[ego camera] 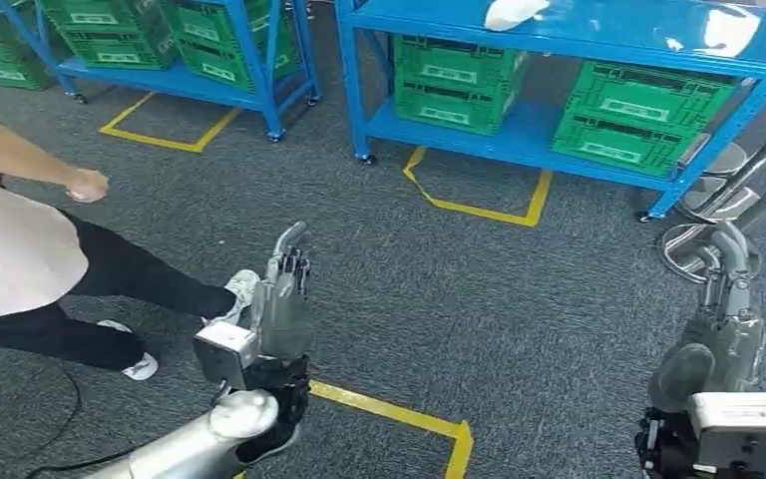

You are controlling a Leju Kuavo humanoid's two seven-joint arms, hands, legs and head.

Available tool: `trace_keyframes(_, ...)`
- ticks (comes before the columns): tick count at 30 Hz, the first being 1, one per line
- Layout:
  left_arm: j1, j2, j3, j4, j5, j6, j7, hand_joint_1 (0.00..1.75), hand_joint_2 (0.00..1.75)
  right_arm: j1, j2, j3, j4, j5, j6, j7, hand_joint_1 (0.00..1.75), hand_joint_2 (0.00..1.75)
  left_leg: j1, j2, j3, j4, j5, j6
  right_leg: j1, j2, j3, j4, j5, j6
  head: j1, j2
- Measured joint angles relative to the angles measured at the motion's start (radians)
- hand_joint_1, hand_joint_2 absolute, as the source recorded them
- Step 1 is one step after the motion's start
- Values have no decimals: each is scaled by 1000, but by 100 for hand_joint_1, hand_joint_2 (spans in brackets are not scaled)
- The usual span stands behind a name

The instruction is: Take the parts from the cabinet and place them on the table.

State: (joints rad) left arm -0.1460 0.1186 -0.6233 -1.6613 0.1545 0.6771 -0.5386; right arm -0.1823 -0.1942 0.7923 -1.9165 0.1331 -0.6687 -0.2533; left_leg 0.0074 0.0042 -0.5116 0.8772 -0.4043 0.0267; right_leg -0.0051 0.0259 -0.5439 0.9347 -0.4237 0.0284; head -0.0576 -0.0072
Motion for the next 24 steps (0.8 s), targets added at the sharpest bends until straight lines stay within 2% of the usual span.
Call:
trace_keyframes(1, -2, 0, 0, 0, 2, -2, 0, 0, 0, -4, 0, 0, 0, 0, -1, 0, 0, 0, 2, 3, 8, -7, 1, 4, -2, -7, -22, 55, -31, 3, 7, 0)
trace_keyframes(3, -1, -1, 0, 0, 7, -4, 0, 0, 0, -3, 0, 0, 0, 0, -1, 0, 0, 0, 4, 8, 13, -7, -4, 2, -11, -11, -110, 226, -101, 11, 11, 0)
trace_keyframes(4, -1, -1, 0, 0, 8, -4, 0, 0, 0, 0, 0, 2, 1, 0, -1, 0, 0, 0, 5, 9, 14, -6, -7, -2, -18, -13, -151, 298, -120, 18, 11, 0)
trace_keyframes(5, -1, -1, 0, 0, 9, -4, 0, 0, 0, 2, 0, 2, 2, 0, -1, 0, 0, 0, 9, 10, 17, -5, -11, -8, -24, -15, -164, 313, -111, 23, 11, 0)
trace_keyframes(6, 0, -2, 0, 0, 9, -4, 0, 0, 0, 3, 0, 2, 4, 0, -1, 0, 0, 0, 15, 10, 22, -3, -17, -16, -30, -18, -149, 274, -75, 31, 11, 0)
trace_keyframes(7, 0, -2, 0, 0, 9, -4, 0, 0, 0, 3, 0, 2, 5, 0, -1, -1, 0, 0, 23, 10, 28, 3, -24, -26, -37, -21, -113, 198, -27, 40, 11, 0)
trace_keyframes(8, 0, -3, 0, 0, 9, -4, -1, 0, 0, 3, 0, 2, 5, 0, -1, -1, 0, 0, 32, 9, 33, 14, -36, -37, -45, -27, -64, 98, 26, 51, 11, 0)
trace_keyframes(9, 0, -2, 0, 0, 9, -4, -3, 0, 0, 3, 0, 2, 6, 0, -1, -1, 0, 0, 31, 10, 34, 28, -50, -52, -51, -33, -31, 27, 31, 70, 14, 0)
trace_keyframes(10, -2, -2, 0, 0, 9, -4, -3, 0, 0, 2, 0, 3, 9, 0, -1, -1, 0, 0, 23, 8, 25, 41, -59, -63, -43, -26, -15, 28, 5, 65, 37, 0)
trace_keyframes(11, -2, -2, 0, 0, 8, -4, -4, 0, 0, 4, 0, 3, 9, 0, -1, -1, 0, 0, 21, 7, 19, 47, -59, -66, -47, -22, -26, 35, 1, 35, 28, 0)
trace_keyframes(12, -2, -2, -1, 0, 7, -4, -6, 0, 0, 8, 0, 3, 9, 0, -1, -1, 0, 0, 22, 7, 21, 42, -58, -67, -44, -22, -30, 39, -4, 26, 6, 0)
trace_keyframes(13, -2, -2, -1, 0, 8, -4, -6, 0, 0, 7, 0, 4, 10, 0, -1, -2, 0, 0, 25, 7, 24, 37, -58, -69, -39, -18, -32, 43, -9, 17, 2, 0)
trace_keyframes(14, -3, -2, -1, 0, 8, -4, -6, 0, 0, 6, -1, 3, 10, 0, -1, -2, 0, 0, 31, 8, 26, 38, -67, -76, -37, -13, -23, 43, -14, 6, 2, 0)
trace_keyframes(15, -4, -1, -1, 0, 8, -4, -7, 0, 0, 7, 0, 3, 9, 0, -1, -2, 0, 0, 32, 7, 26, 59, -77, -77, -37, -10, -15, 40, -20, -5, -7, 0)
trace_keyframes(16, -6, -1, -1, 0, 8, -4, -8, 0, 0, 5, 0, 3, 9, 1, 0, -3, 0, 0, 31, 6, -8, 120, -95, -75, -36, -11, -7, 39, -26, -12, -12, 0)
trace_keyframes(18, -5, -1, -1, 0, 8, -4, -9, 0, 0, 4, 0, 4, 9, 0, 2, -3, 0, 0, 23, 5, -138, 320, -156, -74, -32, -10, 3, 39, -38, -22, -18, 0)
trace_keyframes(19, -1, -1, -1, 0, 9, -4, -9, 0, 0, 5, 0, 5, 9, 0, 2, -3, 0, 0, 21, 5, -195, 395, -168, -71, -27, -8, 9, 39, -45, -25, -21, 0)
trace_keyframes(20, 2, -1, -1, 0, 9, -4, -9, 0, 0, 7, 0, 5, 10, 0, 2, -3, 0, 0, 18, 4, -235, 431, -160, -65, -23, -4, 19, 39, -53, -28, -23, 0)
trace_keyframes(21, 4, 1, -1, 0, 9, -4, -9, 0, 0, 7, 0, 5, 10, 0, 2, -2, 0, 0, 13, 4, -247, 412, -119, -54, -19, 1, 32, 38, -62, -29, -26, 0)
trace_keyframes(22, 5, 2, -1, 0, 10, -3, -9, 0, 0, 7, 0, 5, 10, 0, 3, -2, 0, 0, 3, 2, -231, 339, -51, -38, -14, 4, 47, 37, -73, -31, -31, 0)
trace_keyframes(23, 5, 2, -1, 0, 9, -2, -9, 0, 0, 7, 0, 5, 10, 0, 3, -1, 0, 0, -6, 0, -201, 244, 16, -21, -10, 8, 63, 34, -82, -32, -34, 0)
trace_keyframes(24, 5, 2, -1, 0, 9, 0, -9, 0, 0, 7, 0, 5, 10, 0, 3, 0, 0, 0, -20, -7, -166, 133, 83, 4, -9, 9, 79, 29, -92, -33, -36, 0)
